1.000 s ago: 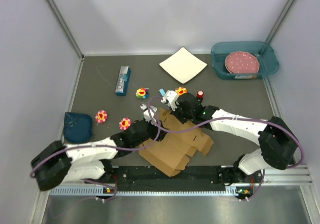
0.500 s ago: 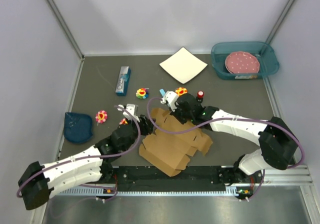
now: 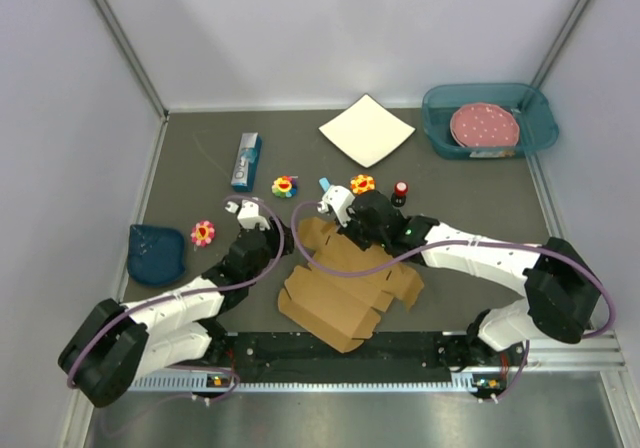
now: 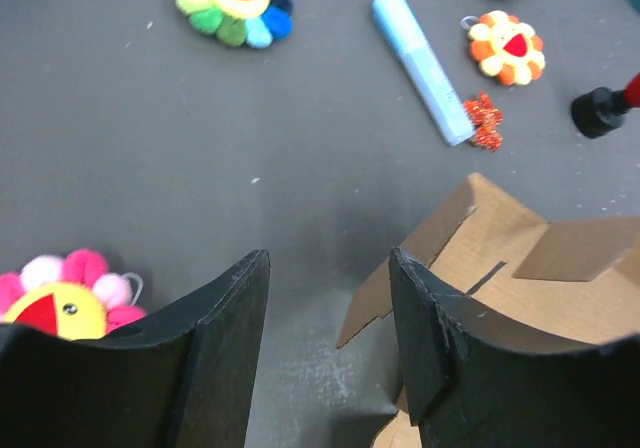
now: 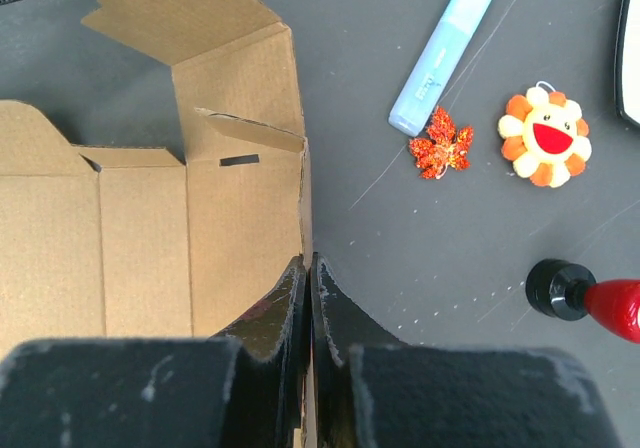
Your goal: Fold the paper box
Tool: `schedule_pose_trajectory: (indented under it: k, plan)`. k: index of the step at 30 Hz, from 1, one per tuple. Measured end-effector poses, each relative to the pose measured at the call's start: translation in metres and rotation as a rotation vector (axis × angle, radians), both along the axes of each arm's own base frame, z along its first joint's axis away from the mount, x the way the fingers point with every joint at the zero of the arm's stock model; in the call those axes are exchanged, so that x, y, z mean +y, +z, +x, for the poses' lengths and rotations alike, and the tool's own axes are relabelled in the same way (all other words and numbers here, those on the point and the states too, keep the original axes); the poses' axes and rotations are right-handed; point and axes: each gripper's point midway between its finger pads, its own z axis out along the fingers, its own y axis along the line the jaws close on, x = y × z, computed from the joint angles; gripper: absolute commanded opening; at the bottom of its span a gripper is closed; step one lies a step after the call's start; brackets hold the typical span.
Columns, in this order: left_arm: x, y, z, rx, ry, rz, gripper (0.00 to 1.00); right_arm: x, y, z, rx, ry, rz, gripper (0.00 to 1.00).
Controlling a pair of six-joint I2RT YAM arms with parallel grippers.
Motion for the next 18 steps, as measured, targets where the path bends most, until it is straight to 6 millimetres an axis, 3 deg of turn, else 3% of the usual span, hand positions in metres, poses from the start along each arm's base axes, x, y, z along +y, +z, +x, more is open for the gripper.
schedule_pose_trajectory:
  k: [9,18]
  plan:
    - [-0.019,0.025,0.005,-0.099,-0.081,-0.063,0.57,-0.001,0.0,0.0,-0.014,0.006,-0.019,0.0]
    - [-0.025,0.01,0.0,-0.069,-0.128,-0.054,0.58,-0.001,0.0,0.0,-0.016,0.004,-0.022,0.0]
